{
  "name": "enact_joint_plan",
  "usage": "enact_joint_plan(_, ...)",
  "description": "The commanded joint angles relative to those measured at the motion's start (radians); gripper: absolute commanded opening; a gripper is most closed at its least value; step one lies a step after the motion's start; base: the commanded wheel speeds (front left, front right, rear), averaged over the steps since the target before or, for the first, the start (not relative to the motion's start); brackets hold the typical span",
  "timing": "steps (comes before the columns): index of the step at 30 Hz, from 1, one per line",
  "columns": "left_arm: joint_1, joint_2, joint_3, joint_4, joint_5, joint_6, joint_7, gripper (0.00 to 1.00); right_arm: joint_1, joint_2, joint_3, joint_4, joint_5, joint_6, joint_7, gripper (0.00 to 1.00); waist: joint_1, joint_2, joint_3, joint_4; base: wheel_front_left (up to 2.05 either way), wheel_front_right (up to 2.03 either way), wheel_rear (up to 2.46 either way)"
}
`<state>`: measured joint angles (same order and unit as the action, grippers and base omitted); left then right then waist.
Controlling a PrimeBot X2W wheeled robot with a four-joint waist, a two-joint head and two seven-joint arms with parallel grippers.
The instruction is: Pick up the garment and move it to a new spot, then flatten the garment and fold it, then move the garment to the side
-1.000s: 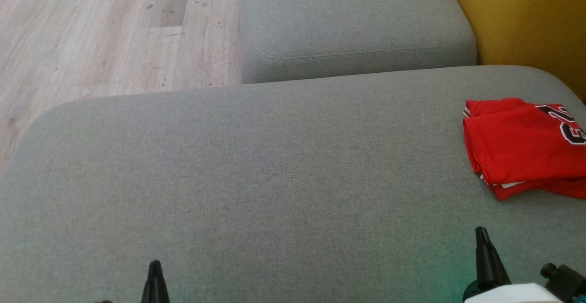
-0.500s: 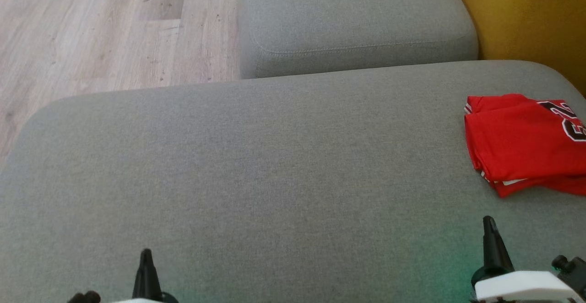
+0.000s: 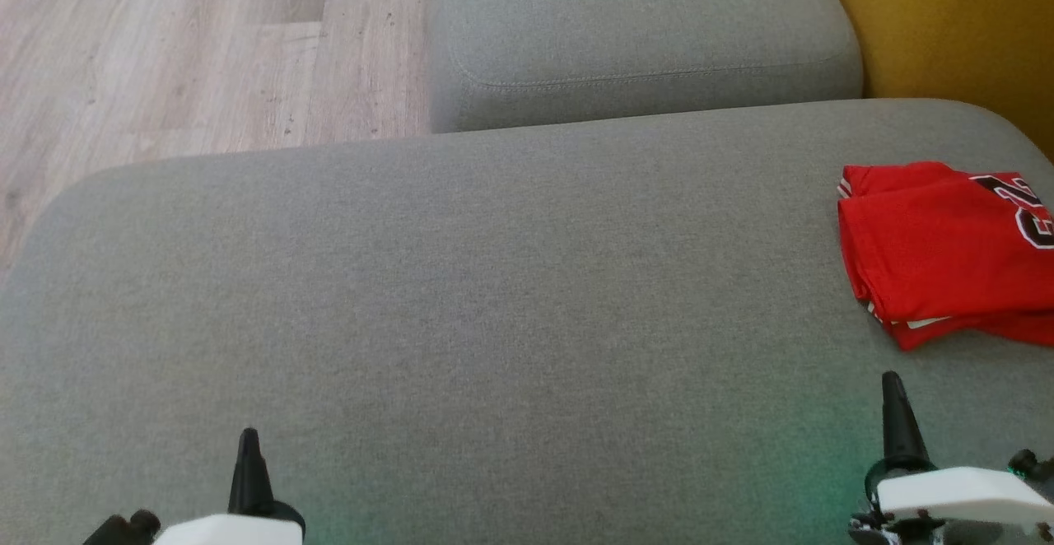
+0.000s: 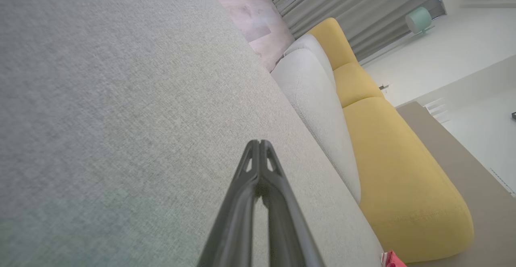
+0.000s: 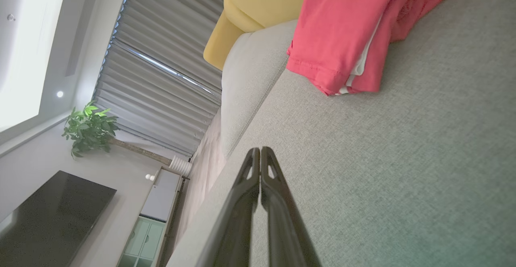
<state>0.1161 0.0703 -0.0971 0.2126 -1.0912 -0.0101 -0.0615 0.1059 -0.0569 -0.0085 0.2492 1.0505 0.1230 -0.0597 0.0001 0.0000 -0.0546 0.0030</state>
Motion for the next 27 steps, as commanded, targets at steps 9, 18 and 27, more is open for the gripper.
enact_joint_plan(9, -0.086, 0.012, 0.053, -0.015, -0.116, -0.028, 0.029, 0.0, -0.093, -0.02, -0.007, -0.024, 0.125, 0.006, 0.033, 0.0, -0.0001, 0.0, 0.011, -0.001, 0.0, 0.0, 0.0)
enact_joint_plan(18, -0.114, 0.011, 0.077, -0.006, -0.205, -0.047, 0.052, 0.0, -0.117, -0.019, -0.02, -0.02, 0.219, 0.006, 0.056, 0.0, -0.0001, 0.0, 0.021, -0.001, 0.0, 0.0, 0.0)
enact_joint_plan(27, -0.148, 0.01, 0.107, 0.006, -0.316, -0.071, 0.081, 0.0, -0.147, -0.019, -0.037, -0.016, 0.337, 0.007, 0.085, 0.0, -0.0001, 0.0, 0.033, -0.002, 0.0, 0.0, 0.0)
